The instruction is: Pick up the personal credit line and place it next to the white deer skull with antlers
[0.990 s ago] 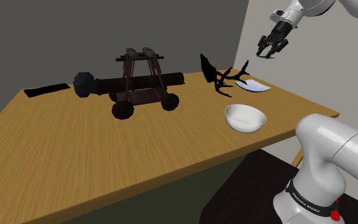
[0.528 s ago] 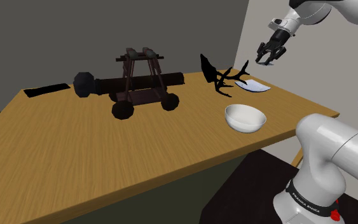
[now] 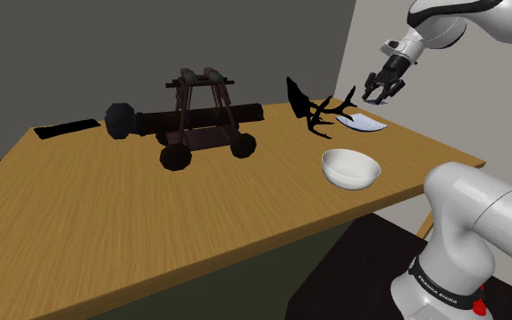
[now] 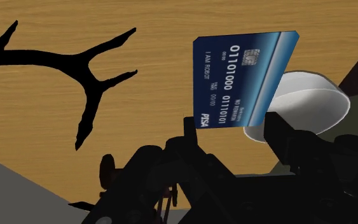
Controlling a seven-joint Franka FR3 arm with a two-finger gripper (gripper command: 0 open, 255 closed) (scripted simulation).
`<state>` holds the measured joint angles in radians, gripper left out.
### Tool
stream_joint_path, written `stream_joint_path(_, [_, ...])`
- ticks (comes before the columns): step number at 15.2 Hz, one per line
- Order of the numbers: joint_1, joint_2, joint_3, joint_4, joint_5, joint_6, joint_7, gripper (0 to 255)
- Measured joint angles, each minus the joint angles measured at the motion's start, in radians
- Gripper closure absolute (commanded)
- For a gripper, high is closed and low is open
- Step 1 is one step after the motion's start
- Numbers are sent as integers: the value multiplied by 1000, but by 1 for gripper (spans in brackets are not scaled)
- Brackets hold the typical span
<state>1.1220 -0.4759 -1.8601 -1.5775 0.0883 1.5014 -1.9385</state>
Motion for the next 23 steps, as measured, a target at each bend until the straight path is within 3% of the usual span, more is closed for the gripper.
stream_joint_path(23, [22,-72,-77,-229,-68,259,-64,255])
